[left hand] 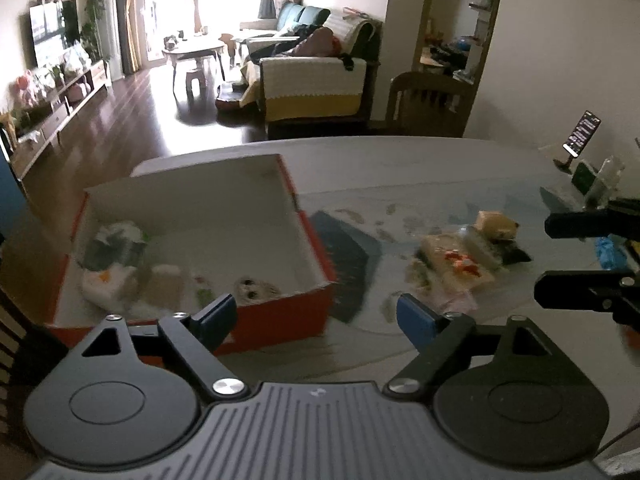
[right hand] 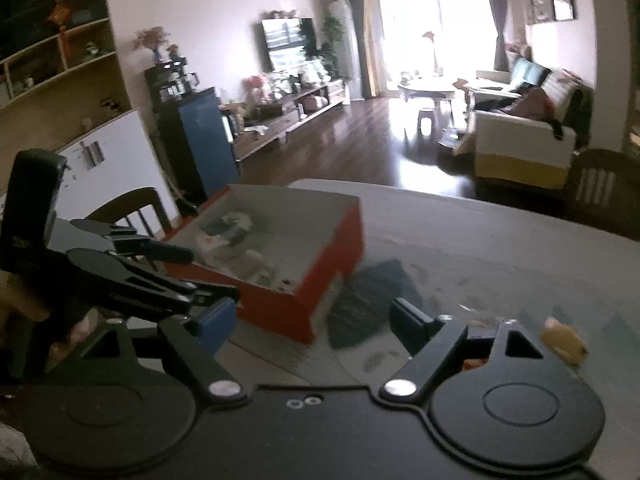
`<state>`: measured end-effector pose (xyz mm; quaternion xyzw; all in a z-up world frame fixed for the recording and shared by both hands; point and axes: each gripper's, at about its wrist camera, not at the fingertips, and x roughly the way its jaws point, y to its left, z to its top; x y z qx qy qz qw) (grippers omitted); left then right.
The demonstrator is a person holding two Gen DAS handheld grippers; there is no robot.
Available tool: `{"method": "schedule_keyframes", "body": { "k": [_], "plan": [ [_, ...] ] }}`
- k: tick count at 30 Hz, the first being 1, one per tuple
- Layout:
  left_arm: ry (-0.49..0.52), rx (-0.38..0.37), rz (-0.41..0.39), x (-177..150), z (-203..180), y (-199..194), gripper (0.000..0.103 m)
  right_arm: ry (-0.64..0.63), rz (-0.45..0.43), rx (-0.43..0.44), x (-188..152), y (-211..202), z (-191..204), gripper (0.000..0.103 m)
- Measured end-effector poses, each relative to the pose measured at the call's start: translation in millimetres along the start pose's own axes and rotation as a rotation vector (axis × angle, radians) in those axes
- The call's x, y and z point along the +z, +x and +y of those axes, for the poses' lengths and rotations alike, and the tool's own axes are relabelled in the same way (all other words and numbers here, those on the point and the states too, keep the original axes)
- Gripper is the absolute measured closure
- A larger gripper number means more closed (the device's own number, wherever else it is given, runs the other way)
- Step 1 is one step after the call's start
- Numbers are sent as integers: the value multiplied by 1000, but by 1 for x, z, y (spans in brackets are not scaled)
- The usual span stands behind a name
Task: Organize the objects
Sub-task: 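Move both grippers back toward the remaining items on the table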
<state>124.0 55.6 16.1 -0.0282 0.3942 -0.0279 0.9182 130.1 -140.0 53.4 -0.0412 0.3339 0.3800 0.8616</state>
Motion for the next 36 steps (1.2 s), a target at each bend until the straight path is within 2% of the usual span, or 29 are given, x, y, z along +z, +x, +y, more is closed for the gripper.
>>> {"method": "schedule_keyframes", "body": {
  "k": [4,7,11,14,17,21,25,30,36],
  "plan": [
    [-14,-13,10,-5,-20,6,11,5,-1,-45,-15,-13,-23,19],
    [-23,-20,11,-9,-34,12,1,-5,5,-75,-26,-19,-38,18],
    [-29,-45,19,-13,-55,21,1,7,21,-103,-39,-26,-61,18],
    [-7,-36,18,-15,-74,28,0,17,37,-124,-47,-28,-77,18],
    [-4,-23,1,-18,-89,36,0,27,54,-141,-55,-31,-98,18],
    [-22,-57,-34,-23,-105,47,0,30,74,-172,-62,-30,-119,18],
    [15,-79,25,-25,-127,67,0,42,91,-202,-69,-29,-143,18],
    [85,-35,32,-36,-150,94,0,55,110,-242,-75,-24,-170,18],
    [84,-22,81,-41,-160,126,0,85,136,-272,-76,-7,-203,18]
  ]
}}
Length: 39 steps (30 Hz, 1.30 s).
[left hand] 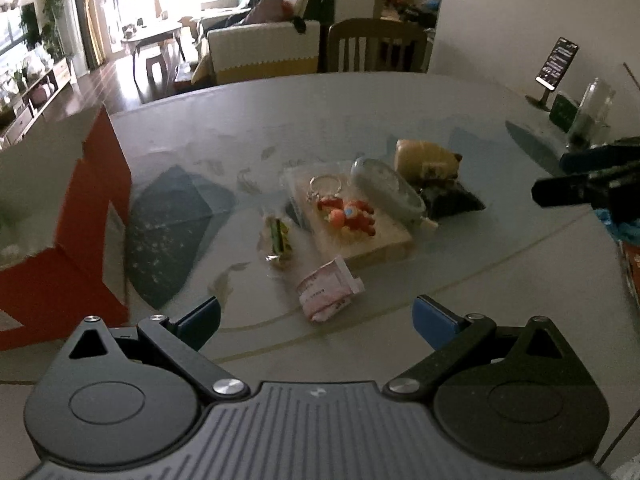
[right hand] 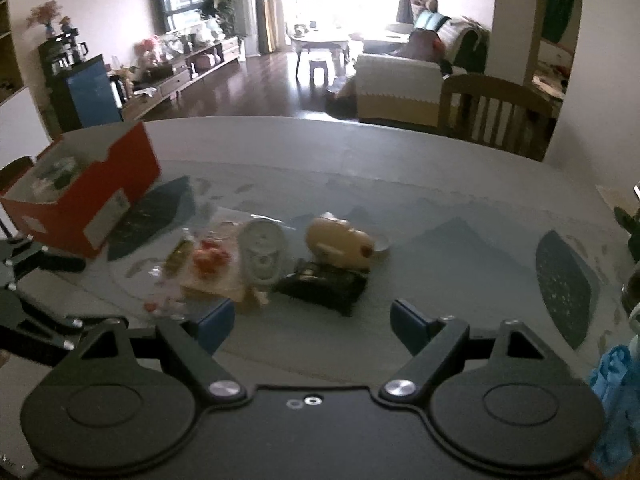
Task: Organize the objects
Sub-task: 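Move both grippers back toward the remaining items on the table, then grasp the tan toy with the right gripper while the left grasps the pink-and-white packet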
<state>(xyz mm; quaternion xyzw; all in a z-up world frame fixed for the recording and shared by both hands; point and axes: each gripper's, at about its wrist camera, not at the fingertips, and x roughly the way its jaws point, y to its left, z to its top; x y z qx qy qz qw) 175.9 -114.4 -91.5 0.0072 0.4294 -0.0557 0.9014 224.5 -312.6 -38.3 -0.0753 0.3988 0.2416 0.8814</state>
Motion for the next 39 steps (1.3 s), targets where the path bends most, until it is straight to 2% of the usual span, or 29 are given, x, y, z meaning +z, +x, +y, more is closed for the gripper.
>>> {"method": "schedule_keyframes", "body": {
  "k": [11,15,20,30,34,36,39],
  "plan": [
    [-30,32,37,-5,1,43,0,-48,39,-11,35,64,-21,18],
    [-28,23,35,-4,1,53,0,-73,61,-11,42,86,-20,20],
    [-23,52,28,-4,-1,63,1,-76,87,5,46,108,-21,20],
    [-25,38,17,-3,-2,69,3,-87,84,28,49,118,-21,24],
    [13,22,25,-6,-9,69,22,-92,88,9,49,121,-20,44],
    [35,21,20,-8,-13,68,28,-86,87,13,50,122,-22,44],
    [36,17,14,-7,-14,66,42,-89,86,12,50,122,-23,47]
  ]
}}
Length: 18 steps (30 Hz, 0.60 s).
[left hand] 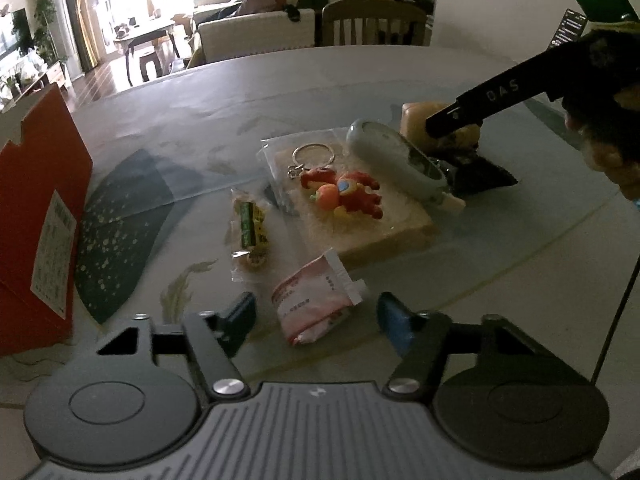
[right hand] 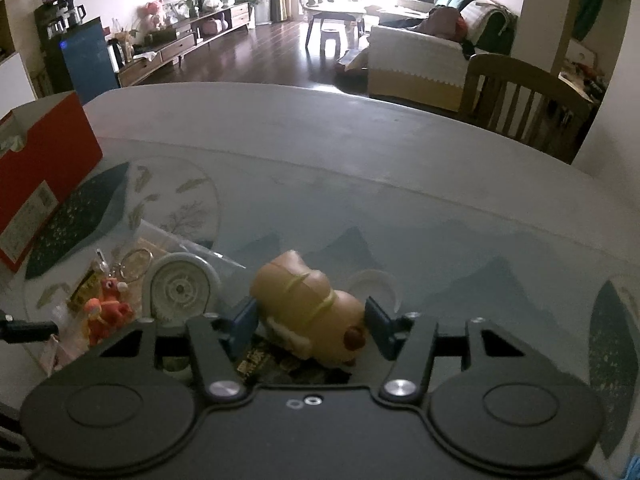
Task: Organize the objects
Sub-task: 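Grasp the tan toy with the right gripper while the left grasps the pink-and-white packet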
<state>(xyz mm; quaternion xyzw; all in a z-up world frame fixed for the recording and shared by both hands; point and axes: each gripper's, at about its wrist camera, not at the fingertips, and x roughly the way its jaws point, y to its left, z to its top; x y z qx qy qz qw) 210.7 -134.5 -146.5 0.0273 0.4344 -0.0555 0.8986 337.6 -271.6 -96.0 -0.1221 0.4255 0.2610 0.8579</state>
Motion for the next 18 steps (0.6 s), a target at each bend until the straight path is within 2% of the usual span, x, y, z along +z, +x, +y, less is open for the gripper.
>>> {"method": "schedule_keyframes", "body": {
  "k": [2,9,18],
  "plan": [
    [3,6,2,2,-1,0,50,-12,2,-5,0,0,1,47],
    [-5,16,13,1,4,-2,51,-39,0,-26,0,-3,7,53],
    [-65,22,19,-5,21,-15,52,23,-44,-14,-5,-33,5,57]
  ]
}}
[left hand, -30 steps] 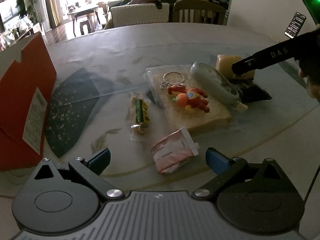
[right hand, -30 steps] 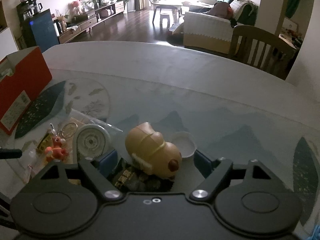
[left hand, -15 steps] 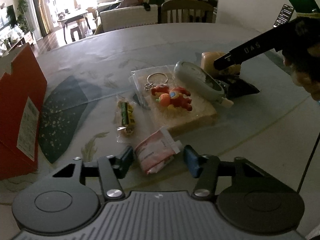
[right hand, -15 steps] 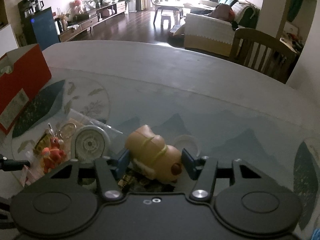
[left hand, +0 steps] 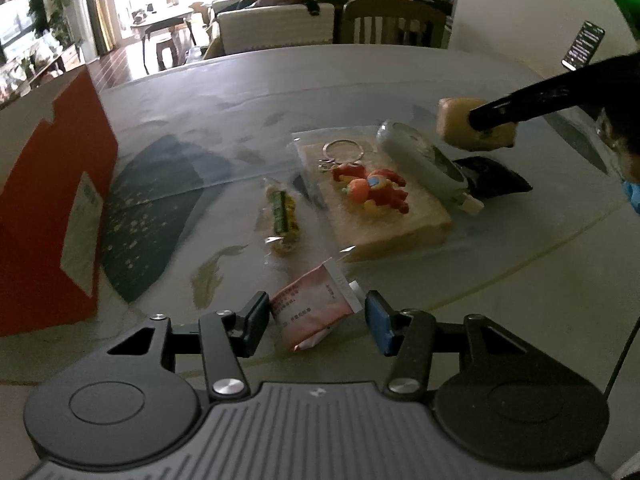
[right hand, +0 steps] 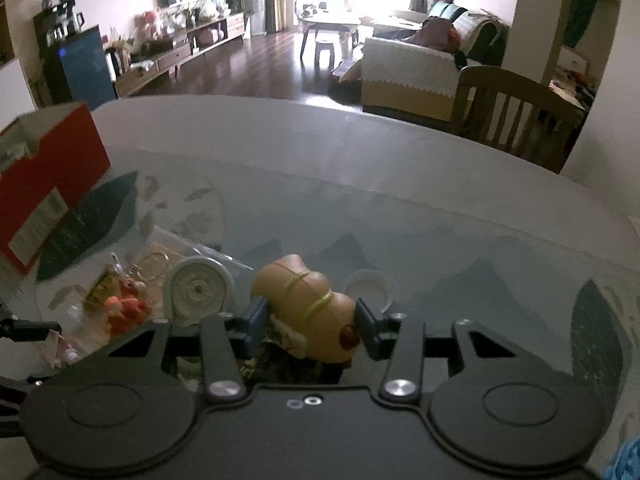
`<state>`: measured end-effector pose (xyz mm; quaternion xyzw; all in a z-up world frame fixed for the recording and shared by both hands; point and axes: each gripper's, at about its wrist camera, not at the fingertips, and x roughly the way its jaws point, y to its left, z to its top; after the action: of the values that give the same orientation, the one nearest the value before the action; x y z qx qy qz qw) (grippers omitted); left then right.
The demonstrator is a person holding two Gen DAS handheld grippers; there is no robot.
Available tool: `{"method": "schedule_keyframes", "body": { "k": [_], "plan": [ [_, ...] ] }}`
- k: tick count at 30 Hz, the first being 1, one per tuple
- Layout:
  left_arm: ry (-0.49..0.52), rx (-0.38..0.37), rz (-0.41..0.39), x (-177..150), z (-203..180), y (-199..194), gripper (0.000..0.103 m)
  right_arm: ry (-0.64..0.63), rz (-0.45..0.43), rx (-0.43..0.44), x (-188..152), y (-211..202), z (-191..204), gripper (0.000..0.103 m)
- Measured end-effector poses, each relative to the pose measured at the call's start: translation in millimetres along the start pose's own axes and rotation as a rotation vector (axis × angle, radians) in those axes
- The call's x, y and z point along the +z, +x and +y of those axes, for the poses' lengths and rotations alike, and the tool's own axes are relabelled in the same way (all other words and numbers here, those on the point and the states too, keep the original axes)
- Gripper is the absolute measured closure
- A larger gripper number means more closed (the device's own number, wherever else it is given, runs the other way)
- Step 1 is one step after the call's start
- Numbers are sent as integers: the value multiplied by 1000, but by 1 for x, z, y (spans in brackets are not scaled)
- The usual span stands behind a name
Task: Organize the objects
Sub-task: 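Grasp the tan toy with the right gripper while the left grasps the pink-and-white packet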
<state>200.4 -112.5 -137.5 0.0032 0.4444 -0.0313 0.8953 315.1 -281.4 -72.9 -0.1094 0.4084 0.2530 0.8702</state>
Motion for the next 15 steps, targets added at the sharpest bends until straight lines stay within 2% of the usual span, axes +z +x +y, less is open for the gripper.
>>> {"method": "schedule_keyframes", "body": {
  "k": [7,15],
  "plan": [
    [-60,-17,-3,-4,13,-21,52,41,-25,40,-6,-37,10,57],
    [-92,-29,-44,-7,24,-61,52,64,-38,100,-16,-74,44,57]
  ]
}}
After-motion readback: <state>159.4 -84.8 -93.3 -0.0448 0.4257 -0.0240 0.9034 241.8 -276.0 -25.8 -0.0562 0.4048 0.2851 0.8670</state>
